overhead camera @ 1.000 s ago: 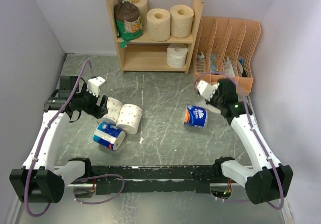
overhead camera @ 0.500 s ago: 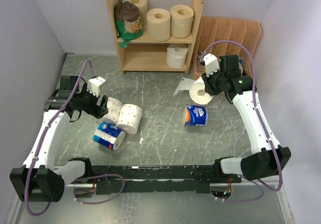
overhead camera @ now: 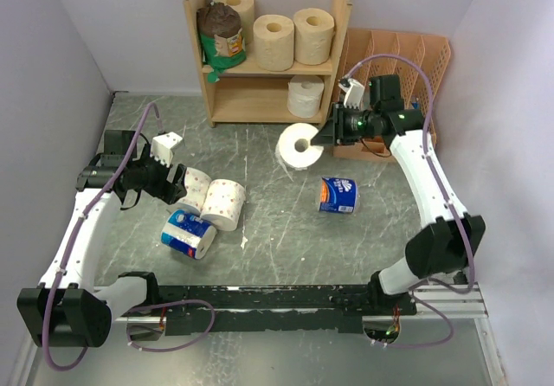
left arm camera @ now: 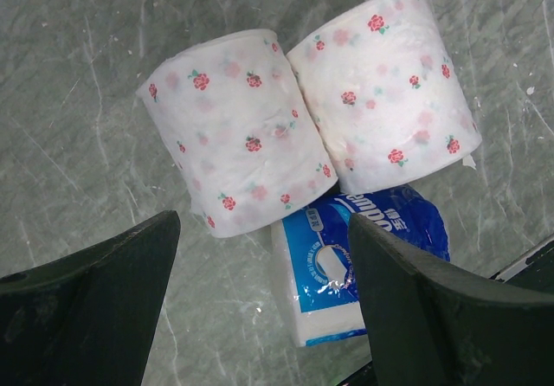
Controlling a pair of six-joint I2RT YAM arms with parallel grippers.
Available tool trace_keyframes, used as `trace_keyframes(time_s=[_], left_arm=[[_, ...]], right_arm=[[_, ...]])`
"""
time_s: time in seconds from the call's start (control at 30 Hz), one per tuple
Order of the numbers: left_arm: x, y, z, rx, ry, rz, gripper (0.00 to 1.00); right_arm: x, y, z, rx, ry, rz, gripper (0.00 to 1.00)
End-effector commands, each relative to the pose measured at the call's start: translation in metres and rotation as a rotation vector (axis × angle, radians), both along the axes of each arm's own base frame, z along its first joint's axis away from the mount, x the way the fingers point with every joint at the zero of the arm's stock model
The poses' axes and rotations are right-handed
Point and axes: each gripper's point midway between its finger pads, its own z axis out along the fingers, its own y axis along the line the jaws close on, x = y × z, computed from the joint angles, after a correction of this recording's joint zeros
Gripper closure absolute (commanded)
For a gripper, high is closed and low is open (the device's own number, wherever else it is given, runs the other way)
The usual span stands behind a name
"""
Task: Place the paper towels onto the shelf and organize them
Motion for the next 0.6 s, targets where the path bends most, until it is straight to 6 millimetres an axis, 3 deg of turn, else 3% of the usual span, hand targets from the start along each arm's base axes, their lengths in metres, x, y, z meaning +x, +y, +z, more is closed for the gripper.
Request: trace_keyframes(time_s=[0.0, 0.13, 0.33, 0.4, 0.57], left_arm=[[0.003, 0.002, 0.003, -0.001, -0.012, 0.017, 0.10], [0.003, 0.005, 0.002, 0.011, -0.003, 0.026, 0.10], [0.007, 0.009, 0.003, 0.026, -0.007, 0.044, 0.11], [0.008, 0.010, 0.001, 0.030, -0.001, 0.046, 0.10], [0.011, 0.010, -0.004, 0.033, 0.008, 0.047, 0.10]], right_arm=[[-0.002, 0.043, 0.020, 0.316, 0.193, 0.114, 1.00], [-0.014, 0.058, -0.001, 0.440, 0.419, 0.220, 1.00], [0.000, 0.061, -0.012, 0.474, 0.446, 0.177, 1.00], [0.010, 0.064, -0.015, 0.523, 0.427, 0.102, 1.00], [0.059, 0.063, 0.005, 0.617, 0.216, -0.122, 1.00]])
